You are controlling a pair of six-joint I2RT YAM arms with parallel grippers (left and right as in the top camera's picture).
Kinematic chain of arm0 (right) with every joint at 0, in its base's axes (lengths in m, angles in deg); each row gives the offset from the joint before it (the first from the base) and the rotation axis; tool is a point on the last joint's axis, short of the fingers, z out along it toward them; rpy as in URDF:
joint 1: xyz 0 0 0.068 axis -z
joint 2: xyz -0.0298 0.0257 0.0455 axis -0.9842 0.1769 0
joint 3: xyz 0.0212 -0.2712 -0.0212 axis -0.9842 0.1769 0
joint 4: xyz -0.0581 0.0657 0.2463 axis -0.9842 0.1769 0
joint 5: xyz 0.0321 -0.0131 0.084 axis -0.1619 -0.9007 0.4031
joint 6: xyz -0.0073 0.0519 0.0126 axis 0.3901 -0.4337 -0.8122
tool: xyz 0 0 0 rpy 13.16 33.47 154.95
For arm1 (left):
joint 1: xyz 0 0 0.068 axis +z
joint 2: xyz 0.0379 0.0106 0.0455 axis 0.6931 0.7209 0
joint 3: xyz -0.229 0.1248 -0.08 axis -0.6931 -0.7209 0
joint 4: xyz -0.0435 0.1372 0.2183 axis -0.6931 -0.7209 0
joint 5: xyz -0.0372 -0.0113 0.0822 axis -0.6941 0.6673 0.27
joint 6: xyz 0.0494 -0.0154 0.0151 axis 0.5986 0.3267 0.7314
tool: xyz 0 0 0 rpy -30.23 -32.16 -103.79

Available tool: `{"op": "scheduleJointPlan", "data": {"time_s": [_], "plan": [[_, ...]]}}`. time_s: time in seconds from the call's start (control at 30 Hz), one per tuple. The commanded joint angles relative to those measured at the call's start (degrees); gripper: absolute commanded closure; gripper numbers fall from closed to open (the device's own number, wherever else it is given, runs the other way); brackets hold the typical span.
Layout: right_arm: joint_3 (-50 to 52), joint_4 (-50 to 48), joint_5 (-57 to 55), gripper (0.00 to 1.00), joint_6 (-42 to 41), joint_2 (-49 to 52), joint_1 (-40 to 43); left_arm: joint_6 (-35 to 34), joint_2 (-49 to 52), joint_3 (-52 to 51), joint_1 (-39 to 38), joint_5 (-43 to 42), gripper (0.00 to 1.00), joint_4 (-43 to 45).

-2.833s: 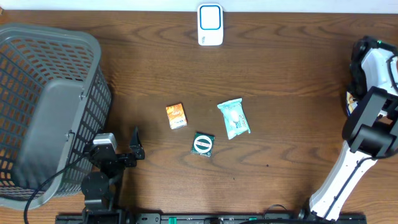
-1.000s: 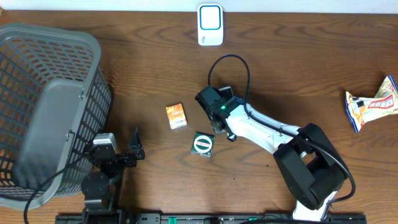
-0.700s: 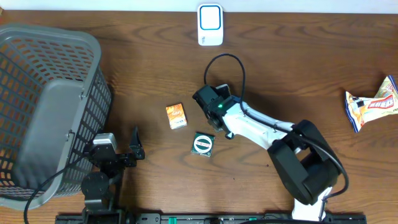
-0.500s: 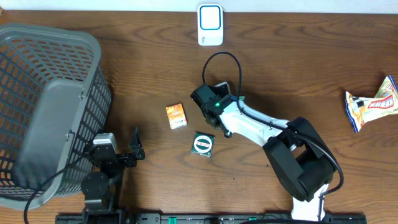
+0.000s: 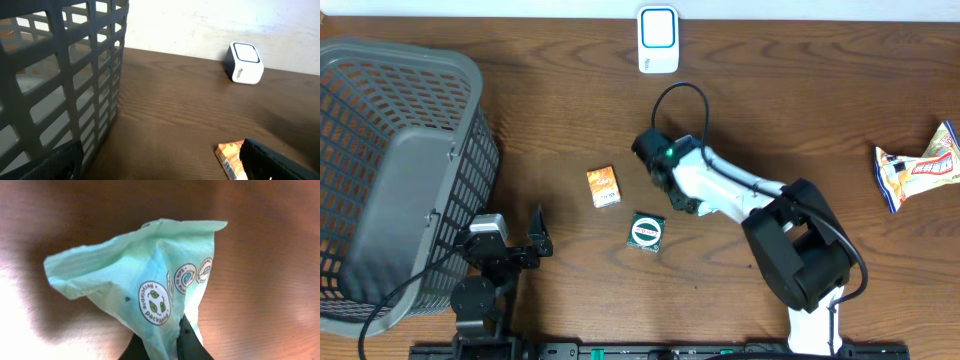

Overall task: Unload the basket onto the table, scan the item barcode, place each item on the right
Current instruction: 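Move the right gripper over the mint-green wipes pack, then lower the right gripper and grasp the wipes pack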

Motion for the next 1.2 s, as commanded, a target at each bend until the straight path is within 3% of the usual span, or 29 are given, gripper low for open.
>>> {"op": "scheduleJointPlan", "data": {"time_s": [0.0, 0.1, 0.3, 0.43, 0.6, 0.7, 0.83, 1.03, 1.13, 1.17], "plan": [[-6.19, 5.86, 20.44, 0.99, 7.17, 0.13, 1.97, -0.5, -0.04, -1.2, 0.09, -0.28, 0.02, -1.27], [-9.84, 9.7, 31.8, 0.99, 15.43, -2.93, 3.74, -0.48, -0.04, -1.2, 0.09, -0.28, 0.02, -1.27], [-10.45, 13.77, 64.94, 0.99, 38.18, -7.76, 9.18, -0.48, -0.04, -1.2, 0.09, -0.31, 0.02, -1.27], [-10.38, 19.8, 79.8, 0.99, 49.44, -7.78, 12.61, -0.5, -0.04, -1.2, 0.09, -0.28, 0.02, -1.27], [-10.38, 30.73, 91.03, 0.99, 68.3, -7.78, 14.62, -0.48, -0.04, -1.2, 0.09, -0.28, 0.02, -1.27], [-10.38, 32.65, 89.77, 0.99, 72.89, -7.78, 14.62, -0.5, -0.04, -1.2, 0.09, -0.31, 0.02, -1.27], [-9.79, 26.45, 75.65, 0.98, 68.48, -7.78, 14.56, -0.48, -0.04, -1.2, 0.09, -0.28, 0.02, -1.27], [-5.33, 1.33, 37.48, 0.99, 28.2, -7.5, 13.68, -0.48, -0.04, -1.2, 0.09, -0.28, 0.02, -1.27], [-2.69, -3.8, 32.63, 0.98, 26.36, -7.5, 13.09, -0.5, -0.04, -1.2, 0.09, -0.28, 0.02, -1.27], [-1.97, -4.74, 32.74, 0.93, 26.32, -7.5, 13.0, -0.48, -0.04, -1.2, 0.09, -0.31, 0.02, -1.25]]}}
